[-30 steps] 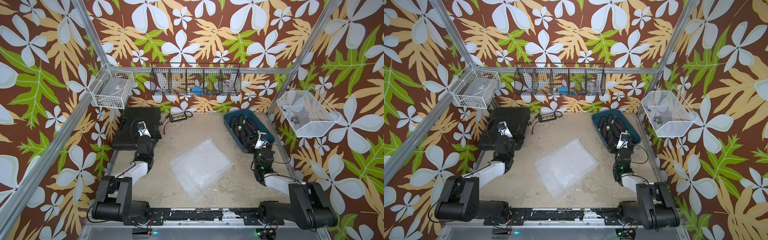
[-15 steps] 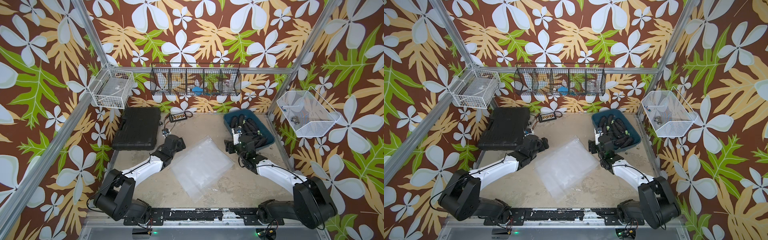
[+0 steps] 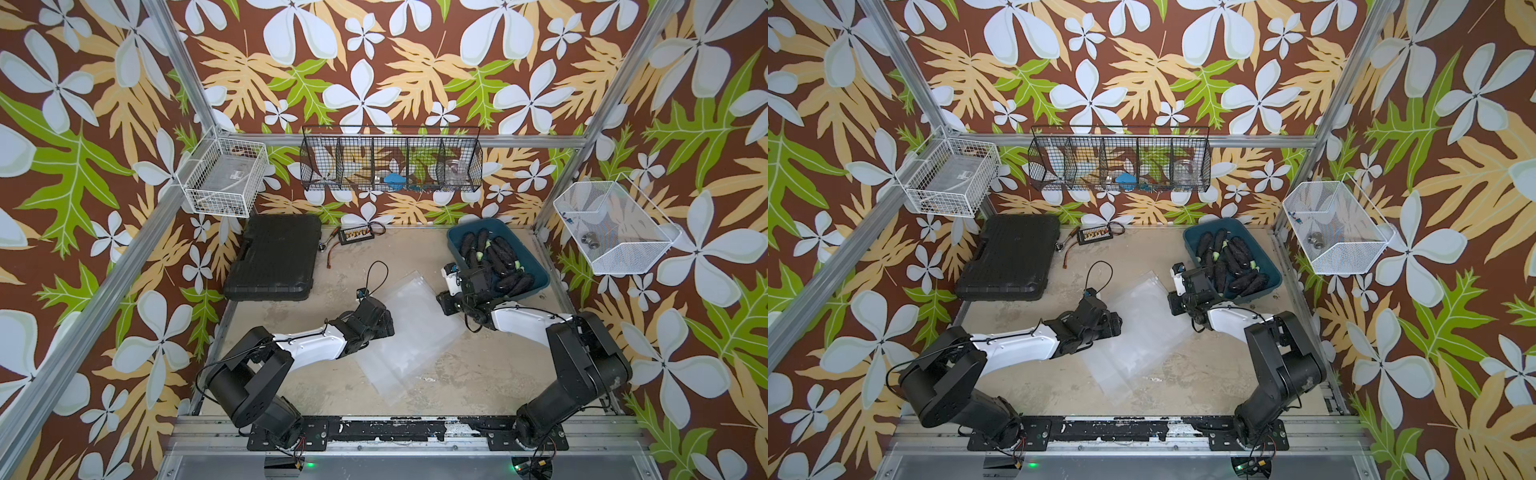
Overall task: Place the eggplant in a zip-top bag and seal the zipper
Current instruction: Open the zipper food storage bag.
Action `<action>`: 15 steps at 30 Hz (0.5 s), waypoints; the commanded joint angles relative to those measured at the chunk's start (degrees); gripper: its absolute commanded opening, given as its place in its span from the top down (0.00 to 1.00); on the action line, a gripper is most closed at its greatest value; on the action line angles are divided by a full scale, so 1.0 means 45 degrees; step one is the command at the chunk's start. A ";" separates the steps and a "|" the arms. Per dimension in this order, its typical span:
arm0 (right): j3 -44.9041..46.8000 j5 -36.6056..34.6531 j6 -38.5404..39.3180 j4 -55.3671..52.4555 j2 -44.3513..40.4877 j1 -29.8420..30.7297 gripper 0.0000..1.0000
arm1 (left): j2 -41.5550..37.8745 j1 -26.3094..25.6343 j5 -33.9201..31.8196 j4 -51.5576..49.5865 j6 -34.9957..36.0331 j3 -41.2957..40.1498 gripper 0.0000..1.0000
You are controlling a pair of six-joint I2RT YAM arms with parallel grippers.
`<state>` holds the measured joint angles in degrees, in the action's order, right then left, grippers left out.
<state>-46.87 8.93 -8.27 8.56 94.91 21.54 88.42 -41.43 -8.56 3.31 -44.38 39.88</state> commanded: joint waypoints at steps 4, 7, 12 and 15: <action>-0.0248 0.0626 0.0213 0.0062 0.0659 0.0010 0.70 | 0.0300 -0.0012 0.0222 -0.0035 0.0078 -0.0002 0.16; -0.0224 0.0544 0.0180 0.0170 0.0685 0.0001 0.70 | 0.0419 0.0003 0.0192 -0.0106 0.0058 0.0066 0.17; -0.0297 0.0314 0.0160 0.0104 0.0690 -0.0001 0.71 | 0.0514 -0.0002 0.0045 -0.0159 0.0056 0.0083 0.17; -0.0329 -0.0004 0.0120 -0.0012 0.0537 -0.0095 0.57 | 0.0526 -0.0009 0.0046 -0.0212 0.0020 0.0103 0.17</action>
<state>-48.05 10.44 -7.27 8.60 97.91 21.45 90.48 -41.43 -8.54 3.55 -44.42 40.14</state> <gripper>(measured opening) 0.442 0.831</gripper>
